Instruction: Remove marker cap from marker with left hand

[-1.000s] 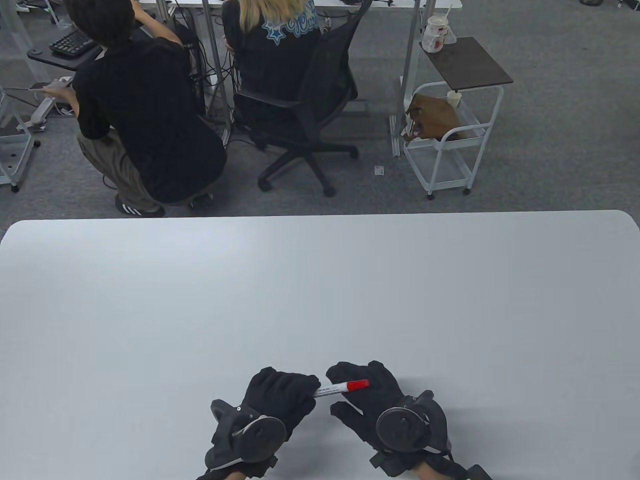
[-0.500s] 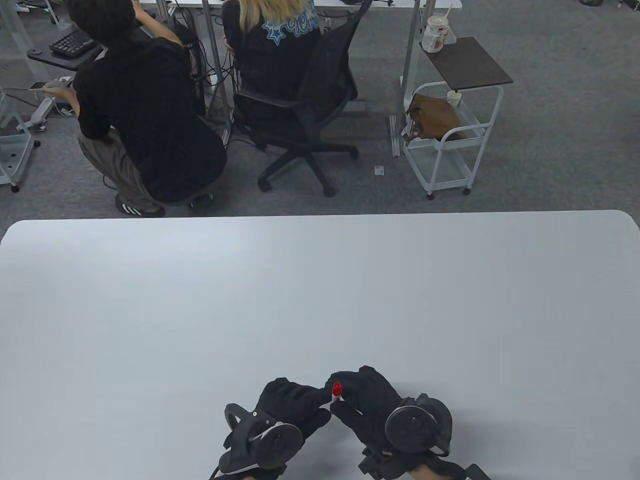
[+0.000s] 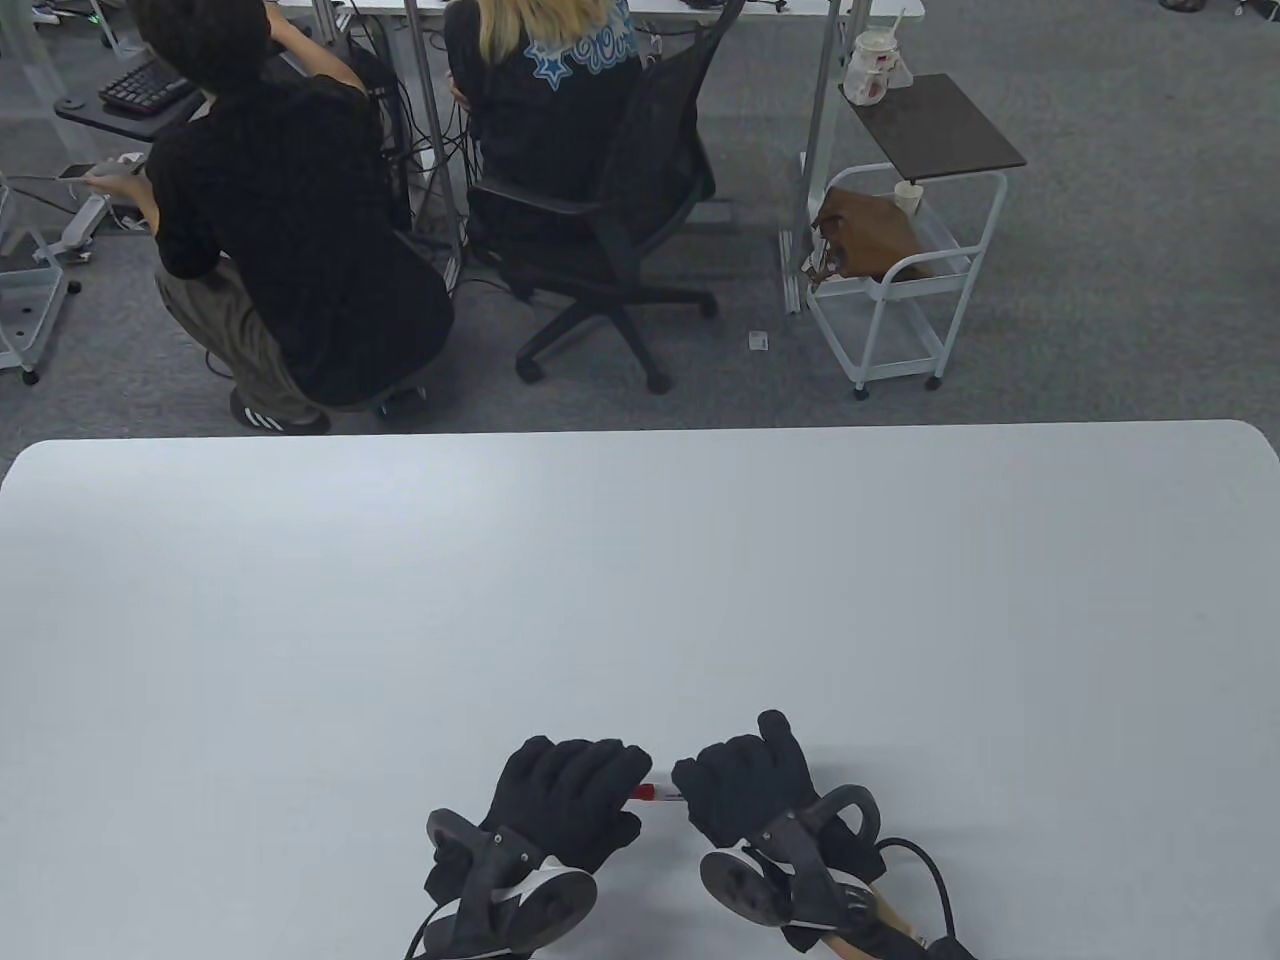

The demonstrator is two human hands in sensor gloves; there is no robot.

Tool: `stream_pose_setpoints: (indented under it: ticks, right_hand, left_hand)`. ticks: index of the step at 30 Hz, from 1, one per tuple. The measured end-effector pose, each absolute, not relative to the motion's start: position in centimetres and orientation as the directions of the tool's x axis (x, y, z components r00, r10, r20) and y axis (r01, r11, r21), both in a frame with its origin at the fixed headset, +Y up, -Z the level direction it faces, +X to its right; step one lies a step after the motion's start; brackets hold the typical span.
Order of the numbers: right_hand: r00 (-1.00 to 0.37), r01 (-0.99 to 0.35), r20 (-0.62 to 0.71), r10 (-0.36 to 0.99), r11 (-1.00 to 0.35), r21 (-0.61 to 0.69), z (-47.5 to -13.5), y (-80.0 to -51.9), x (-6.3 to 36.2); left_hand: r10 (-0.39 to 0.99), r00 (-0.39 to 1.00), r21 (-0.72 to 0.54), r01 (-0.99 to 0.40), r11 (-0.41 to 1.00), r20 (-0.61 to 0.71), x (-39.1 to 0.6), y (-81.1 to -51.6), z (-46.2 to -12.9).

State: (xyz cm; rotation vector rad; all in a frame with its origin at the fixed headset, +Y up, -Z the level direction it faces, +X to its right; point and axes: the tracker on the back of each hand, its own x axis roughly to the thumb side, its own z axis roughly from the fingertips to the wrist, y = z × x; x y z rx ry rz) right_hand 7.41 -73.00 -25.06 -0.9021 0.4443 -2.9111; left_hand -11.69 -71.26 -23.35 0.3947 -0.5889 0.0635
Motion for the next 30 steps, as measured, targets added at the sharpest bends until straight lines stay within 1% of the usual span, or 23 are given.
stream_pose_setpoints:
  ticks: [3,5,8,10,12,15,17,18,20,21,22,24,25,27,30]
  right_hand:
    - [-0.812,-0.032,0.566,-0.142,-0.958,-0.285,-24.9,-73.1,7.2]
    - [-0.802,-0.076,0.588,-0.104,-0.959,-0.272,-24.9,-73.1,7.2]
    - [-0.790,-0.143,0.612,-0.039,-0.959,-0.245,-25.1,-73.0,7.4]
    - [-0.783,-0.177,0.622,-0.003,-0.958,-0.227,-25.2,-73.0,7.5]
    - [-0.781,-0.184,0.625,0.002,-0.956,-0.227,-25.2,-73.0,7.6]
    - [-0.777,-0.202,0.630,0.008,-0.950,-0.237,-25.1,-72.8,7.6]
    - [-0.780,-0.190,0.625,0.008,-0.956,-0.224,-25.2,-72.6,7.6]
    - [-0.781,-0.191,0.625,0.010,-0.956,-0.223,-25.2,-72.5,7.6]
    - [-0.810,-0.157,0.585,-0.027,-0.952,-0.262,-25.6,-72.2,8.8]
    - [-0.822,-0.173,0.570,-0.012,-0.947,-0.271,-26.0,-72.0,9.6]
    - [-0.834,-0.213,0.550,0.044,-0.945,-0.248,-26.6,-71.7,10.7]
    - [-0.855,-0.252,0.504,0.119,-0.946,-0.203,-27.6,-71.5,12.4]
    - [-0.868,-0.260,0.475,0.141,-0.946,-0.195,-28.0,-71.5,13.3]
    - [-0.881,-0.255,0.450,0.144,-0.947,-0.196,-28.4,-71.4,14.0]
    - [-0.893,-0.223,0.435,0.116,-0.953,-0.205,-28.3,-71.3,14.0]
  left_hand:
    - [-0.089,0.831,0.361,-0.140,0.922,0.550,-11.3,-71.6,-23.3]
    - [-0.138,0.837,0.396,-0.100,0.913,0.529,-11.2,-71.7,-23.3]
    - [-0.207,0.842,0.409,-0.018,0.912,0.498,-11.3,-71.8,-23.5]
    - [-0.217,0.838,0.418,-0.014,0.908,0.501,-11.3,-71.8,-23.5]
    - [-0.212,0.838,0.422,-0.024,0.906,0.502,-11.3,-71.9,-23.5]
    - [-0.264,0.826,0.446,0.017,0.895,0.498,-11.1,-71.9,-23.5]
    - [-0.313,0.804,0.490,0.032,0.871,0.505,-11.0,-71.9,-23.4]
    - [-0.312,0.804,0.488,0.031,0.872,0.506,-11.0,-71.9,-23.4]
    - [-0.369,0.827,0.503,0.124,0.855,0.423,-12.2,-71.9,-24.0]
    - [-0.354,0.842,0.494,0.123,0.861,0.407,-13.1,-71.8,-24.3]
    - [-0.287,0.867,0.466,0.072,0.882,0.408,-14.5,-71.6,-24.8]
    - [-0.193,0.905,0.433,0.011,0.901,0.378,-16.3,-71.3,-25.5]
    - [-0.180,0.913,0.430,0.006,0.903,0.366,-17.1,-71.2,-25.7]
    - [-0.163,0.923,0.422,0.000,0.906,0.350,-17.8,-71.0,-25.8]
    - [-0.145,0.925,0.414,-0.015,0.910,0.352,-17.8,-71.1,-25.8]
